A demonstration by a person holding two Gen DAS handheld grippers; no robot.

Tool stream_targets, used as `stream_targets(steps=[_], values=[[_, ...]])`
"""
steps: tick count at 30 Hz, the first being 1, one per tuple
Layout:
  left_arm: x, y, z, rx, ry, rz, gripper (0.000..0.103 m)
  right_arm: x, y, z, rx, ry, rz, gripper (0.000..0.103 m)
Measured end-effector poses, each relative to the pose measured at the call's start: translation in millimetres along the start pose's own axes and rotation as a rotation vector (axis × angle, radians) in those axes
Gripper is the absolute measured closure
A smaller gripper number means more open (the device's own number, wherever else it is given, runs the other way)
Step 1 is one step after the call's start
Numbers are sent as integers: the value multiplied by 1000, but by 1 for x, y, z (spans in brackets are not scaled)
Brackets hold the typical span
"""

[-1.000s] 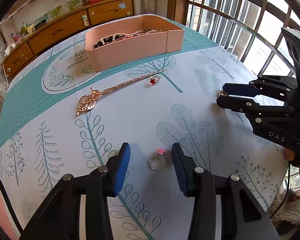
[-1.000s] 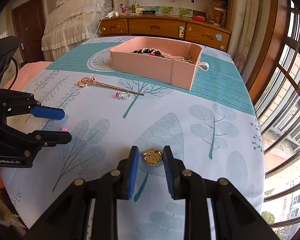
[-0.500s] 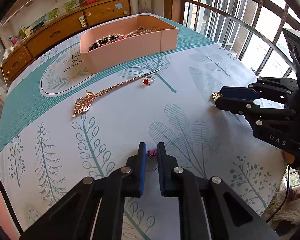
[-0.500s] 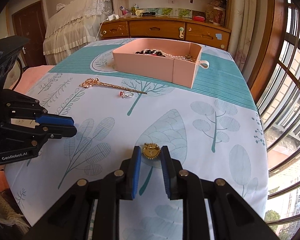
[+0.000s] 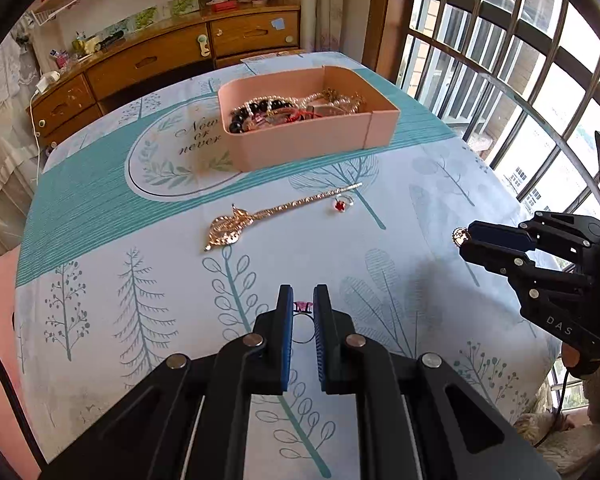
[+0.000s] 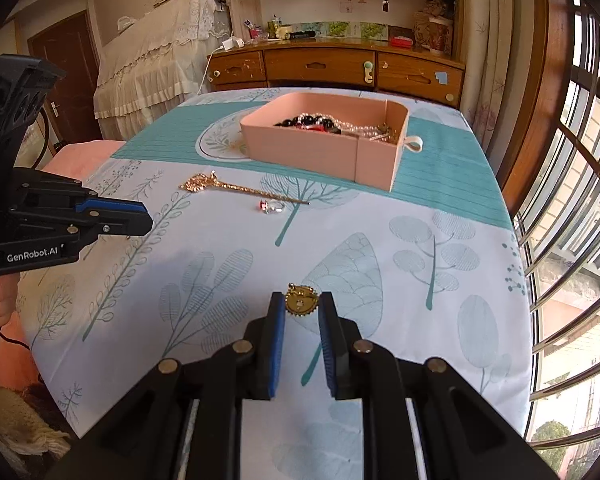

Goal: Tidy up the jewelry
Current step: 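Carry the pink ring and gold button into the pink box and open both tools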

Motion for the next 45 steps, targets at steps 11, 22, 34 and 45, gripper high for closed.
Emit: stream_targets(steps=[11,22,34,45], values=[[49,50,-98,105,-87,-62,95,64,3,-104,29,-200,3,86],[52,42,-201,137,-175,-62,95,72,-23,-214,-53,-288,-21,86],[-97,32,-207,176,56,-33,95,-60,-92,-199,-268,-37,-44,86],[-115,44,-193,181,59,-56,44,-99,-109,-180,-321,27,-44,86]])
Point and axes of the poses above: each gripper's, at about its wrist camera, not at the fingertips, and x roughly against the way its jaws point, y to its left, z to its underside, the point moved 4 cm from there along -x, roughly the way its jaws point, and after that the axes turned 7 degrees about -z, right-handed, at the moved point
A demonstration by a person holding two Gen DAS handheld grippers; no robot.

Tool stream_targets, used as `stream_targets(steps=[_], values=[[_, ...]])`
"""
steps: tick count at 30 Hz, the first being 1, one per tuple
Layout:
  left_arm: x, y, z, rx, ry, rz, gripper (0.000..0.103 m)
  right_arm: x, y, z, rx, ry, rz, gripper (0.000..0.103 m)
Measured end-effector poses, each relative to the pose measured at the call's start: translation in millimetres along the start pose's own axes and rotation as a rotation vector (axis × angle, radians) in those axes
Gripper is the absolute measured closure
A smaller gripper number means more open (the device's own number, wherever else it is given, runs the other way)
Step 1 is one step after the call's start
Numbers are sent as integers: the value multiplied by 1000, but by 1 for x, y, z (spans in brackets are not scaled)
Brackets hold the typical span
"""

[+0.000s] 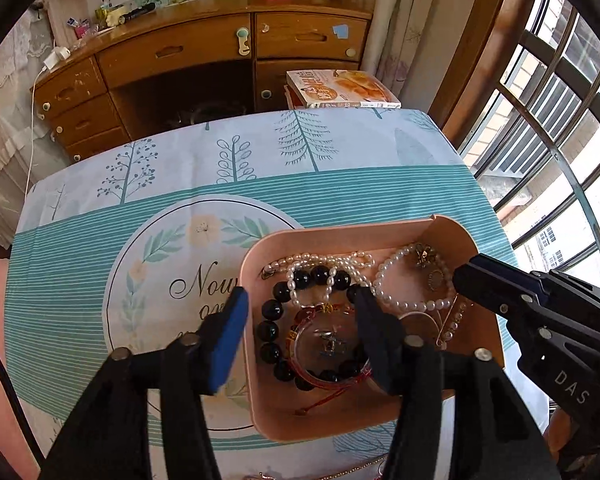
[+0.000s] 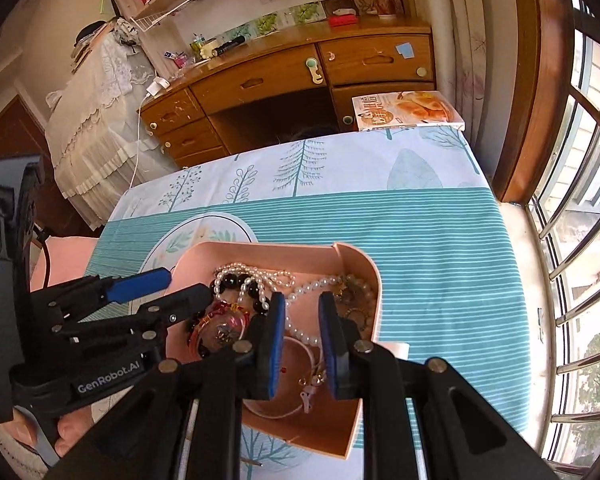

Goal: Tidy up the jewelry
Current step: 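Carry the pink ring and gold button into the pink box and open both tools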

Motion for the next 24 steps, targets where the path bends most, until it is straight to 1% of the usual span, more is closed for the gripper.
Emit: stream_targets(steps=[8,14,17,19,21,24], values=[[32,18,7,-17,-48,-17,44,21,21,16,53,-25,-16,86],[62,32,19,-45,-82,-43,43,44,40,32,87,-17,-14,86],[77,36,26,-63,-104,-54,40,55,50,39,109,-12,3,86],[87,37,31,-79,-124,-66,34,61,56,44,122,-5,14,86],[96,36,37,-104,-148,-74,30,66,63,49,131,5,20,86],[107,34,49,-155,-168,-89,29,68,72,57,148,35,23,86]])
Point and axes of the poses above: each gripper's, at about its wrist camera, not at the fingertips, and x roughly against the way its jaws point, y to its left, z to its underside, the point moved 4 cm from there along -x, roughly the way its jaws point, and after that the axes turned 7 degrees about -z, right-handed, at the moved point
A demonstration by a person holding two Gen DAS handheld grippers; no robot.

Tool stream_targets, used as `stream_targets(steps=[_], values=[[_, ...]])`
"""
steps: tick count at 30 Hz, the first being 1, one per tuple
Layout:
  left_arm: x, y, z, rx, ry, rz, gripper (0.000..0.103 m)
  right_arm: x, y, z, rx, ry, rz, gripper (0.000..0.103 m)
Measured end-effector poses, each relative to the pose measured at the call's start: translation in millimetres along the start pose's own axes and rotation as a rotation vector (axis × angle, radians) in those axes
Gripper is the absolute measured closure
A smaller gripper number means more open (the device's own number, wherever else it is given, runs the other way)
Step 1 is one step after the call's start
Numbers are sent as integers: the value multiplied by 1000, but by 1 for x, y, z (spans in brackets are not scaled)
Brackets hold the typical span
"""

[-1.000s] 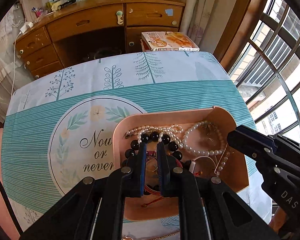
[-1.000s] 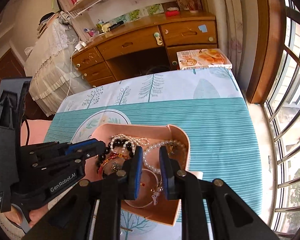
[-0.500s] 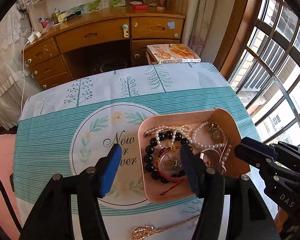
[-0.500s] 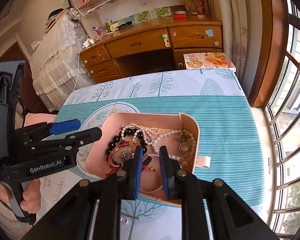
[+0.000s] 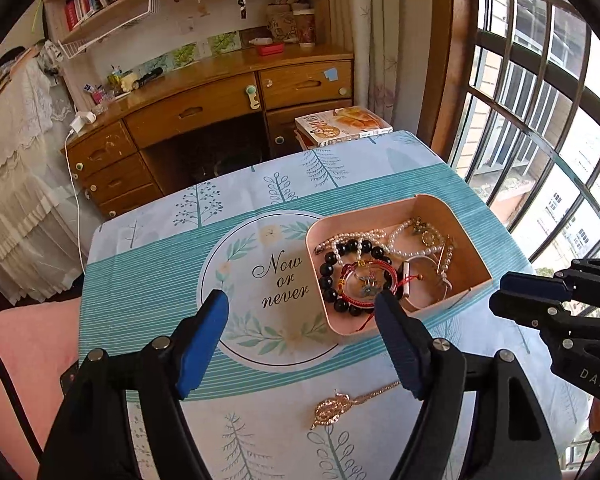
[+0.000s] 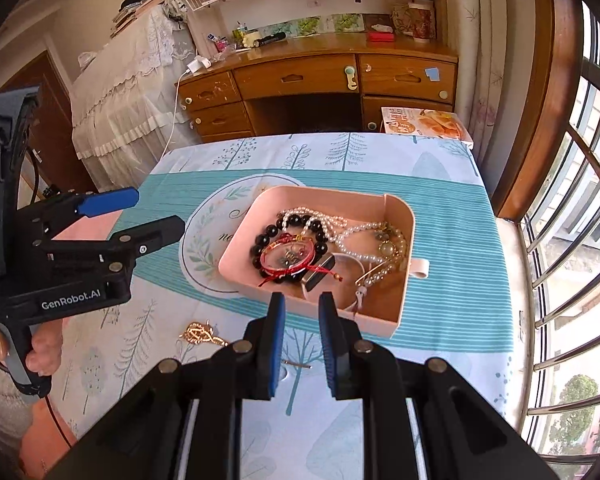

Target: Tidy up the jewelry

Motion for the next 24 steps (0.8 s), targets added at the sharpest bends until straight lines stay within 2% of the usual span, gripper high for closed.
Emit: stream_targets(steps=[5,7,10,17,24], values=[[8,-1,18,-68,2,0,27,-7,19,18,35,64,-18,86],[9,0,26,-95,3,-8,21,-13,24,25,45,94,-29,86],[7,2,38,-135,13,-8,19,-22,27,35,43,127,-43,86],[-15,-18,74,-290,70,61,19,-46,27,70,1,203,-80,86],[-33,-37,90,-419,71,120,19,-65,25,94,-30,214,-54,86]])
Point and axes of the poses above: each gripper's, at about its wrist camera, not at the fingertips, and x roughly against the way its jaws point, y to its left, z to its underside, the point moved 4 cm from there along -x, roughly the way its jaws point, and after that the axes turned 7 degrees about -z, right-handed, at the moved point
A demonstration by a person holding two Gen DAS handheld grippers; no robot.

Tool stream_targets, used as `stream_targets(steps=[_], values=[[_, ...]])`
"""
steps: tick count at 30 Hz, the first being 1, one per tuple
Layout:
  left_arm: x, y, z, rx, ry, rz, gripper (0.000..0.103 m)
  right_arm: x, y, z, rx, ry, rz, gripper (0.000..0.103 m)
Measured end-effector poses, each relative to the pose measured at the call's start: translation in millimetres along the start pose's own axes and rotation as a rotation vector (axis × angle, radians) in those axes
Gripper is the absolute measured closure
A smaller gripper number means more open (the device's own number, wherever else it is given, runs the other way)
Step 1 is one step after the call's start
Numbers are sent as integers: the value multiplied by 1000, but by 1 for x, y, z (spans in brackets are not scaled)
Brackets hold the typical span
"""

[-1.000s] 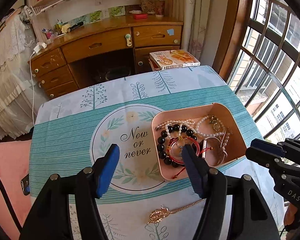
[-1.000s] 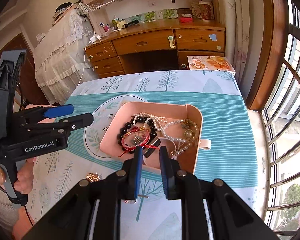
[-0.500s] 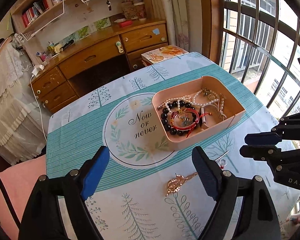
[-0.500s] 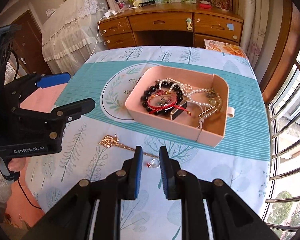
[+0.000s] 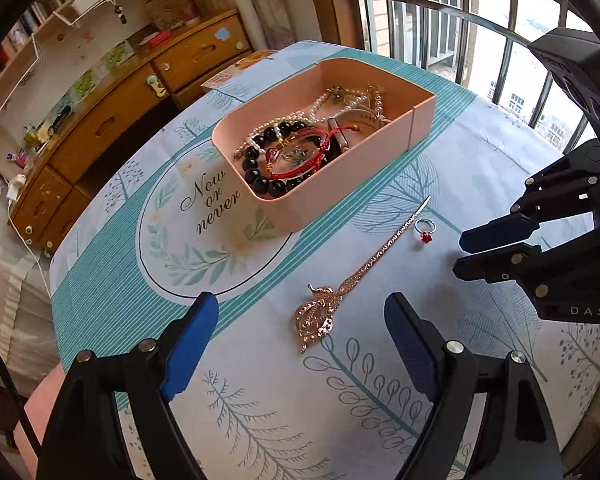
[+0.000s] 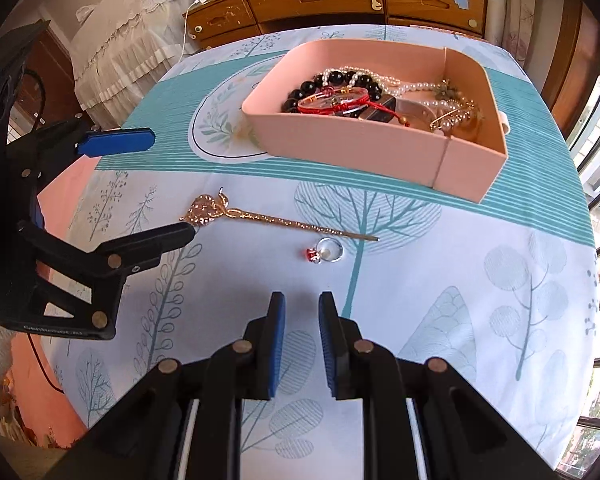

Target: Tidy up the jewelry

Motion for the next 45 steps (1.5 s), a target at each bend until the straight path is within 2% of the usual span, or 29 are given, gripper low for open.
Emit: stream_targets(steps=[5,12,18,20,22,26,28,31,37,45], values=[[-17,-2,1,-67,17,26,19,-1,-2,0,-20,-33,-3,85],[-38,0,-5,-146,46,11,19,1,-8,0,-57,-61,-48,85],[-43,-7,-13,-238,34,7,20,2,-14,0,-70,-69,-79,86],[-42,-11,-16,-259,29,13,26,3,-15,1,-73,-73,-90,86],[-41,-16,-19,-276,28,24,42,3,-17,2,-75,-76,-99,86],[-41,-24,-23,-305,45,56,67,3,-19,2,-83,-79,-112,85],[-42,-27,-24,-313,65,80,85,3,-20,3,-84,-81,-118,85],[-43,-30,-26,-292,108,107,93,3,-21,3,-90,-84,-124,85],[-51,-16,-31,-131,237,164,96,4,-20,3,-83,-85,-107,85],[-51,1,-15,77,378,153,96,1,-16,-2,-68,-99,-52,85]])
Point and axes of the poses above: each gripper's, at about its wrist camera, not at the fingertips, and x roughly against the way its jaws point, y to its left, z to its underside, the point moved 4 cm from there along -x, roughly the way its jaws point, and after that the axes turned 7 degrees about -z, right-handed, at the moved point
